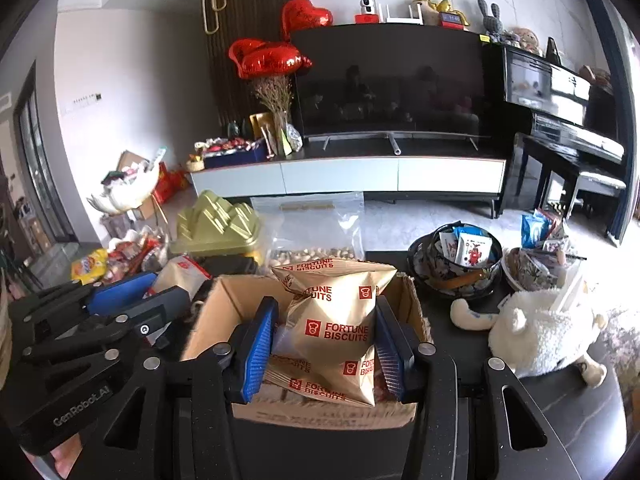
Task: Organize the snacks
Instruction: 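Carry the cheese-cake packet and biscuit bag into the box and release both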
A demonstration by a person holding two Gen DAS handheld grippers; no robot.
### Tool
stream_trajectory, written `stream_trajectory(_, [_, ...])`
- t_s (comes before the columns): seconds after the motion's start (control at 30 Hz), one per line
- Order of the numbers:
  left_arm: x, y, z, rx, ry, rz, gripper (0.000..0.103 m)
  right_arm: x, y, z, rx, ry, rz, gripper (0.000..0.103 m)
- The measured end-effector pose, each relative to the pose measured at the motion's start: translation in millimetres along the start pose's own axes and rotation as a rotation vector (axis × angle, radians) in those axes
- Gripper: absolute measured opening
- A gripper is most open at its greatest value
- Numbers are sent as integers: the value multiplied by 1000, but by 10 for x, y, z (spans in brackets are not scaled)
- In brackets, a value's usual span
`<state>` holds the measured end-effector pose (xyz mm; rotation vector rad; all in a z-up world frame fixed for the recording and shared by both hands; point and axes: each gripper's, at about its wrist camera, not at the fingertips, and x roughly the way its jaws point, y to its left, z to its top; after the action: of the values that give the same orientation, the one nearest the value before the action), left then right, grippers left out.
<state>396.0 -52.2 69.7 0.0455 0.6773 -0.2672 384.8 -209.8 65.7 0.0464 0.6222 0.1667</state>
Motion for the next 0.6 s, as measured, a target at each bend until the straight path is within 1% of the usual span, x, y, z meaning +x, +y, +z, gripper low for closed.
stream_trajectory(0.03, [51,8,10,-3,8,8,33,46,-24,16,9,5,-8,49])
stream_trajectory(0.07, [94,8,28,2,16,20,34,92,-49,38,20,15,-10,53])
stream_trajectory(0.1, [132,12,47,4,21,34,35,143,-88,55,38,28,-13,59])
stream_trajectory(0.17, [171,43,56,-10,25,49,39,216,-155,84,70,40,-25,65])
stream_trajectory(0.23, [177,54,41,-12,33,44,40,242,-182,72,68,44,-49,65])
stream_trajectory(0.37, [62,-22,-67,14,20,47,42,176,-182,-36,51,57,-59,65])
stream_trajectory(0.4, [39,-40,-82,18,18,44,43,127,-182,-78,50,54,-56,65])
stream_trajectory(0.57, [-165,-141,-198,32,4,29,44,-112,-180,-214,61,50,-64,65])
stream_trajectory(0.6, [-223,-164,-224,37,-4,25,46,-182,-178,-251,59,43,-73,65])
